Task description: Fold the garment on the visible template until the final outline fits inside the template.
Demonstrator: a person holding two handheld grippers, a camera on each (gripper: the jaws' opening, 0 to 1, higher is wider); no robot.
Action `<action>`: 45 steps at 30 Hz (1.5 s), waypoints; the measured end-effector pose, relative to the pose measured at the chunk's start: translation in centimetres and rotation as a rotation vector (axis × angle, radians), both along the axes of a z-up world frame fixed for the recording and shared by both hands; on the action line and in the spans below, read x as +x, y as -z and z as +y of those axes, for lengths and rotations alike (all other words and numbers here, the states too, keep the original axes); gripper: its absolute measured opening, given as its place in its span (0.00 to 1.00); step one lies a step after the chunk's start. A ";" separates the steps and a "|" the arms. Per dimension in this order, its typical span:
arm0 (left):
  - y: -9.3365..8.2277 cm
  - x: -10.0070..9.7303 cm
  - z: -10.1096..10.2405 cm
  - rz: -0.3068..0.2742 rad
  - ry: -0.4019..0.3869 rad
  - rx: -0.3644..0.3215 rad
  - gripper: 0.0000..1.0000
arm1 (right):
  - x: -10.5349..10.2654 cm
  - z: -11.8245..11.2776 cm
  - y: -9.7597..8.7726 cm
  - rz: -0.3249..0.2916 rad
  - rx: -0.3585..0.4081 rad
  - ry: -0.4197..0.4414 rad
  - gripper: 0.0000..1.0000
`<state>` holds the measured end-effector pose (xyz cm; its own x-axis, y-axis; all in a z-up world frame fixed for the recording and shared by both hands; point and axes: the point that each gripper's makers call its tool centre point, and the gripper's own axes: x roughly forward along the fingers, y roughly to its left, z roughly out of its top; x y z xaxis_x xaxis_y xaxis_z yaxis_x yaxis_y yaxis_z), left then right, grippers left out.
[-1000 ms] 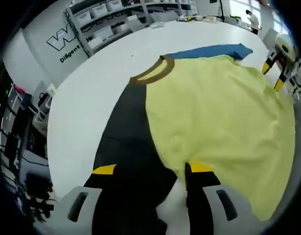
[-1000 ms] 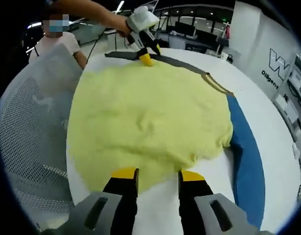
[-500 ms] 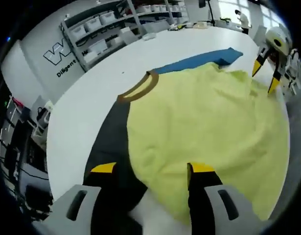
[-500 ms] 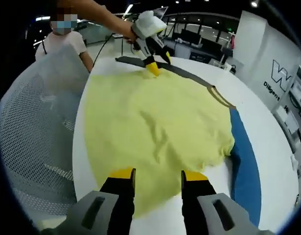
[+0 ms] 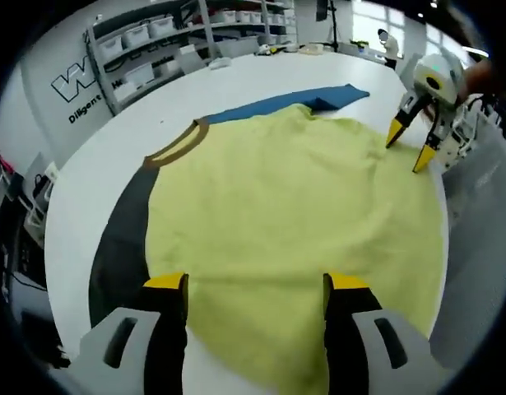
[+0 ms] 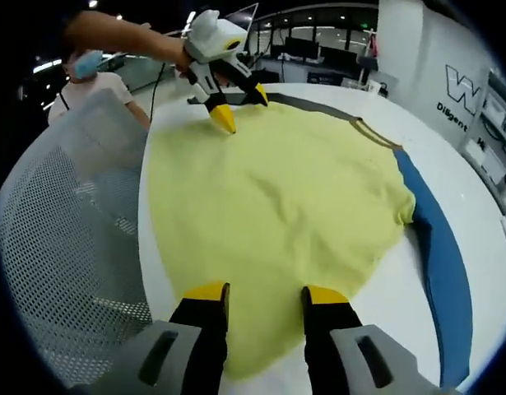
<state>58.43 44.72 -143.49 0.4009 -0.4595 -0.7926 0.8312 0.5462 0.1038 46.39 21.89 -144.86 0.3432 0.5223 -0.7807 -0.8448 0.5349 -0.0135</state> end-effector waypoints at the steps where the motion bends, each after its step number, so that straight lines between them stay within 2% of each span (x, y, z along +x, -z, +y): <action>1: 0.2 -0.2 0.1 0.012 -0.005 -0.003 0.68 | -0.2 0.1 0.0 0.005 0.003 0.010 0.32; 3: 0.6 -0.4 0.2 0.031 -0.013 -0.006 0.70 | -0.4 0.4 0.0 0.002 0.001 0.010 0.35; 5: 0.8 -0.7 0.2 0.039 -0.004 0.004 0.71 | -0.2 0.5 -0.2 0.015 0.003 0.000 0.31; 7: 0.7 -0.4 0.1 0.032 -0.001 0.006 0.72 | 1.1 0.9 -1.3 -0.018 0.040 0.013 0.30; 9: 0.1 0.4 0.2 0.014 -0.020 -0.004 0.72 | 2.5 1.1 -2.2 -0.033 0.069 0.043 0.35; 13: -0.4 1.4 0.4 -0.004 -0.055 -0.031 0.77 | 4.7 1.5 -3.5 -0.073 0.095 0.049 0.42; 20: -0.8 3.1 0.7 -0.039 -0.083 -0.047 0.86 | 8.9 2.2 -4.8 -0.148 0.120 0.070 0.66; 23: -0.6 3.7 0.7 -0.034 -0.103 -0.057 0.89 | 10.6 2.7 -5.1 -0.169 0.141 0.083 0.74; 30: 0.3 5.2 0.8 -0.002 -0.159 -0.078 0.99 | 14.3 3.7 -4.4 -0.159 0.163 0.114 0.92; 33: 0.4 5.6 0.6 0.007 -0.165 -0.085 0.99 | 15.7 3.8 -3.9 -0.140 0.166 0.131 0.99; 39: 0.6 6.7 0.0 -0.018 -0.139 -0.088 0.99 | 17.6 3.8 -3.1 -0.117 0.178 0.174 0.99; 42: 1.0 7.2 -0.3 0.001 -0.142 -0.099 0.99 | 18.3 3.7 -2.4 -0.111 0.166 0.177 0.99; 45: 1.4 7.7 -0.4 0.016 -0.137 -0.096 0.99 | 19.2 3.3 -1.4 -0.078 0.164 0.217 0.99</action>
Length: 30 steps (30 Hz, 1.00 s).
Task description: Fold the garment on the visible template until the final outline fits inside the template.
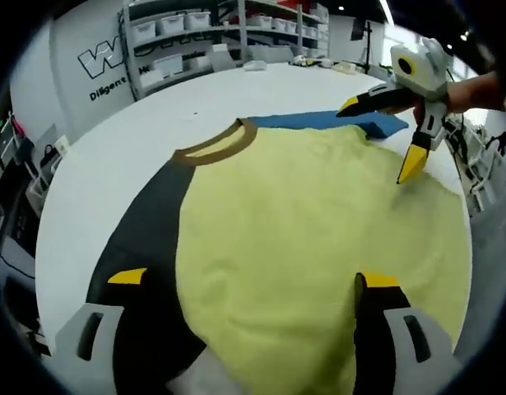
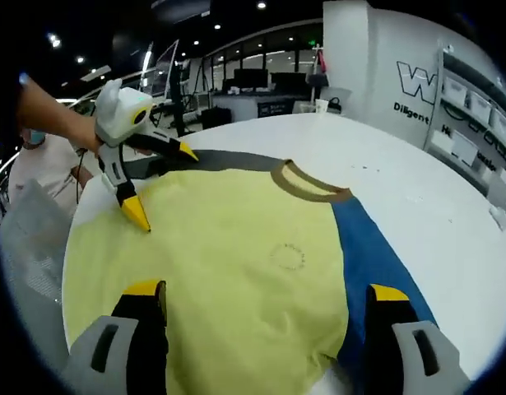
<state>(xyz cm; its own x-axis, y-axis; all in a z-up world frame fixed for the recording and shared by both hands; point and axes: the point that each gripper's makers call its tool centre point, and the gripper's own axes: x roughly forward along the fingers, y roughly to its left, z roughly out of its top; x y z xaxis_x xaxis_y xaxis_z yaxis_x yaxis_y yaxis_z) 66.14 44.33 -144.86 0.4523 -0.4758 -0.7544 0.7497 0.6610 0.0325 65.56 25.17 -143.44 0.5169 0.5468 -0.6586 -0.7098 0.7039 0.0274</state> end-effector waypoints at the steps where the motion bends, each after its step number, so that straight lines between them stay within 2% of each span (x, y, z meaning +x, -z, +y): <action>1: 0.2 0.3 0.0 0.015 -0.007 -0.003 0.99 | 0.1 -0.2 0.4 0.021 -0.003 0.018 0.99; 3: 0.4 0.7 0.1 0.039 -0.023 -0.002 0.99 | 0.3 -0.8 1.2 0.052 -0.011 0.035 0.99; 5: 0.5 0.7 0.0 0.071 -0.030 -0.007 0.99 | -0.2 -2.1 2.3 0.092 -0.085 0.028 0.99; 6: 0.4 1.0 0.0 0.061 -0.030 -0.004 0.99 | 0.5 -2.0 2.0 0.015 -0.113 -0.045 0.99; 7: 0.4 1.2 0.0 0.066 -0.026 0.000 0.99 | -0.2 -2.4 2.3 0.053 -0.123 -0.033 0.99; 8: 0.4 1.4 0.0 0.066 -0.027 0.001 0.99 | 0.0 -2.3 2.3 0.059 -0.103 -0.031 0.99; 12: 0.5 2.1 -0.2 0.071 -0.020 0.003 0.99 | 0.2 -3.2 2.3 0.079 -0.132 -0.052 0.99; 22: 0.6 3.9 -2.1 0.080 -0.047 0.016 0.99 | 2.1 -5.3 2.3 0.077 -0.135 -0.092 1.00; 26: 0.6 4.5 -2.3 0.083 -0.057 0.018 0.99 | 2.8 -5.5 2.3 0.080 -0.139 -0.105 1.00; 30: 0.6 4.7 -2.2 0.085 -0.038 0.023 0.99 | 2.4 -5.6 2.0 0.087 -0.145 -0.088 1.00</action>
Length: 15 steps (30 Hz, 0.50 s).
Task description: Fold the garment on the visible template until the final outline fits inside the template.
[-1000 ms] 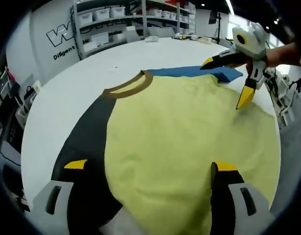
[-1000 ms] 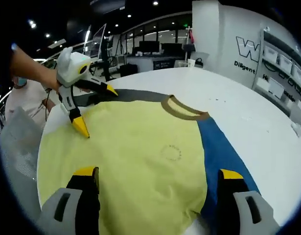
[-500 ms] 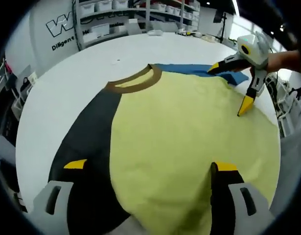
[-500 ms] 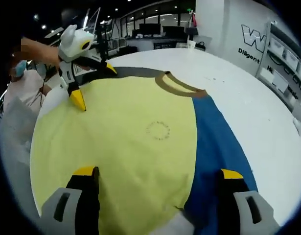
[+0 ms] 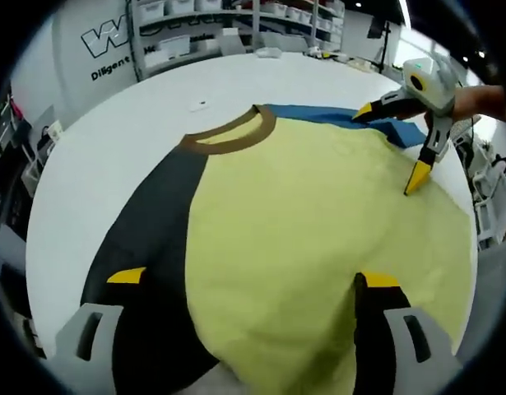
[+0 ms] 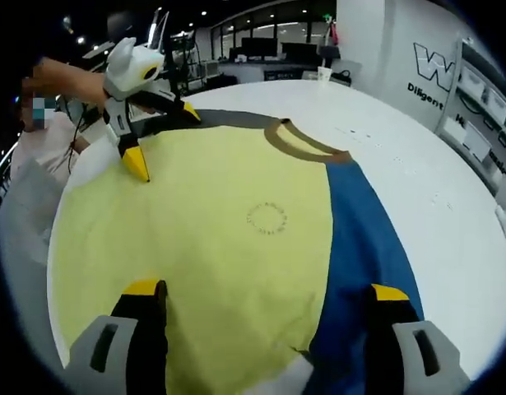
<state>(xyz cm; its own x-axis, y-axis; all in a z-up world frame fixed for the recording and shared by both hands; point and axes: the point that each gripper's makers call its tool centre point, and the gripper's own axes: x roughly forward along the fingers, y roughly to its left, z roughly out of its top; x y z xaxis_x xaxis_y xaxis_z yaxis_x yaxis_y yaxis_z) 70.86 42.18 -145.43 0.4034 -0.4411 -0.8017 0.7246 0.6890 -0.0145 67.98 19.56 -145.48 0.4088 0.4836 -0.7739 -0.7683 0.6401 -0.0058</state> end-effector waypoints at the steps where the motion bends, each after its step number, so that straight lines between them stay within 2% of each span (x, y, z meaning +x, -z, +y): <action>1: -0.1 -0.1 0.1 0.002 0.003 0.000 0.99 | -0.1 -0.3 -0.5 -0.024 0.006 0.007 1.00; 3: -1.3 0.2 -0.2 -0.061 0.002 -0.051 0.98 | -0.1 -1.0 -1.8 -0.053 0.057 0.063 1.00; 4: -1.5 -0.1 -0.3 -0.062 0.002 -0.066 0.98 | -0.1 -1.3 -2.0 -0.056 0.067 0.077 1.00; 5: -1.5 -0.9 -0.3 -0.038 0.006 -0.069 0.99 | -0.3 -2.2 -2.5 -0.059 0.091 0.115 1.00; 6: -1.5 -1.3 -0.6 -0.032 0.018 -0.076 0.99 | -0.7 -3.1 -2.4 -0.054 0.084 0.116 1.00; 9: -1.8 -2.9 -1.5 -0.050 0.097 -0.062 0.99 | -1.8 -4.4 -2.1 -0.032 0.076 0.123 1.00; 12: -0.8 -4.9 -2.1 -0.019 0.168 -0.037 0.99 | -2.6 -6.0 -1.6 -0.022 0.048 0.145 1.00; 15: -0.1 -5.8 -2.2 -0.006 0.200 -0.020 0.99 | -3.2 -6.9 -1.3 -0.005 0.041 0.165 1.00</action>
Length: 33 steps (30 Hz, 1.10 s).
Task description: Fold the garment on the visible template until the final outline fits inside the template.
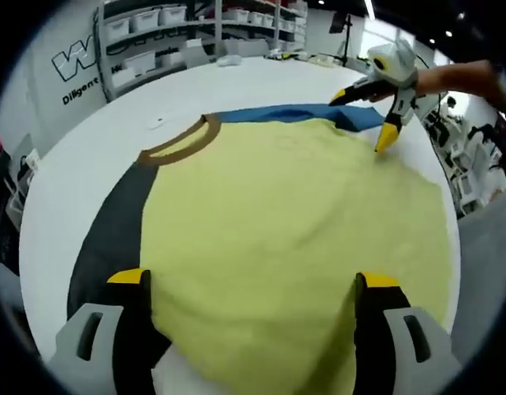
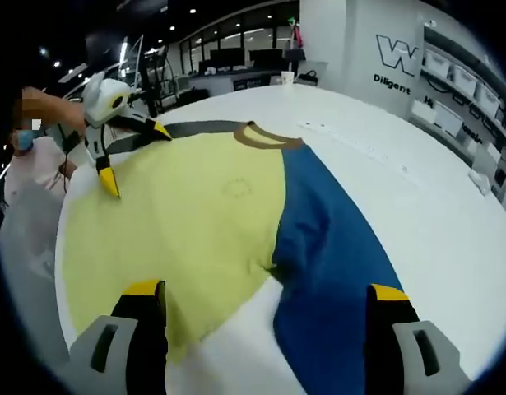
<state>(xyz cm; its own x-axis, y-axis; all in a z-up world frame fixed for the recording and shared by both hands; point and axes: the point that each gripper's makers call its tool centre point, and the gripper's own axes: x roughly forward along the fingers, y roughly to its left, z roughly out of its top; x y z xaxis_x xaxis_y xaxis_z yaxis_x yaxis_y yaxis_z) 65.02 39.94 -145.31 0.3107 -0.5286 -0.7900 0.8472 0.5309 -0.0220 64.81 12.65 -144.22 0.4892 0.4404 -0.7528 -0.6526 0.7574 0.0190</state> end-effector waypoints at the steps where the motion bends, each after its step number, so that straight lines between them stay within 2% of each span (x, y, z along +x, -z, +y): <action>1: 0.3 -0.4 0.1 0.008 0.015 0.012 0.99 | -0.2 -0.4 0.3 0.011 -0.007 0.005 1.00; 4: 0.2 -0.5 0.2 0.003 0.027 0.013 0.99 | -0.8 -1.1 0.7 0.044 -0.007 0.025 1.00; 6: 0.3 -0.9 0.6 0.012 0.058 0.031 0.99 | -1.6 -1.5 1.2 0.100 0.017 0.068 1.00; 7: 0.4 -1.1 0.9 0.008 0.083 0.047 0.99 | -1.1 -1.5 0.8 0.054 0.021 0.045 1.00; 8: 0.3 -1.2 0.9 0.014 0.075 0.033 0.99 | -1.3 -1.8 0.9 0.077 0.013 0.055 1.00; 11: 0.3 -1.4 1.4 0.012 0.107 0.037 0.99 | -1.3 -2.2 1.1 0.092 -0.001 0.043 1.00; 12: 0.3 -1.5 1.5 0.010 0.112 0.032 0.99 | -1.3 -2.8 1.4 0.090 -0.056 0.004 1.00; 14: 0.3 -1.6 1.5 0.005 0.116 0.024 0.99 | -1.2 -3.3 1.8 0.075 -0.102 -0.041 1.00; 15: 0.3 -1.6 1.6 0.001 0.116 0.016 0.99 | -1.3 -3.4 1.9 0.075 -0.106 -0.046 1.00; 16: 0.2 -1.6 1.6 -0.002 0.113 0.010 0.99 | -0.9 -3.4 1.6 0.074 -0.077 -0.027 1.00; 19: 0.1 -1.6 1.6 -0.003 0.093 0.003 0.99 | -0.6 -3.8 1.7 0.071 -0.085 -0.030 1.00; 20: -0.2 -1.7 1.7 -0.009 0.087 -0.005 0.99 | -0.6 -3.9 1.8 0.071 -0.096 -0.038 1.00; 21: -1.0 -1.2 1.5 -0.063 0.085 -0.040 0.99 | -0.6 -3.8 1.7 0.071 -0.092 -0.038 1.00; 22: -1.5 -1.0 1.6 -0.081 0.072 -0.052 0.99 | -0.6 -3.9 1.7 0.071 -0.095 -0.040 1.00; 25: -2.9 -0.1 2.8 -0.094 -0.050 -0.127 0.99 | -0.4 -4.1 1.6 0.064 -0.093 -0.035 1.00; 26: -3.7 0.3 3.6 -0.126 -0.093 -0.148 0.99 | -0.4 -4.1 1.4 0.058 -0.083 -0.026 1.00; 28: -4.1 0.6 5.6 -0.144 -0.160 -0.156 0.99 | -0.2 -3.6 0.7 0.043 -0.037 -0.001 1.00; 30: -4.3 0.7 7.7 -0.163 -0.217 -0.159 0.99 | -0.2 -3.2 0.1 0.031 -0.025 -0.005 1.00; 31: -4.4 0.7 8.0 -0.162 -0.230 -0.161 0.99 | -0.3 -3.0 0.0 0.029 -0.025 -0.009 1.00; 33: -4.3 -0.1 9.9 -0.129 -0.314 -0.170 0.99 | -0.5 -2.6 -0.2 0.028 -0.017 -0.012 1.00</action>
<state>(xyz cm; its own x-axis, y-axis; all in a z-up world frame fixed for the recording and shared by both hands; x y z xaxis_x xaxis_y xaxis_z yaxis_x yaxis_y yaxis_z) 64.88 49.84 -141.03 0.5692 -0.5125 -0.6429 0.6457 0.7628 -0.0363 64.29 10.02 -144.03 0.4625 0.4334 -0.7735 -0.6609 0.7500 0.0251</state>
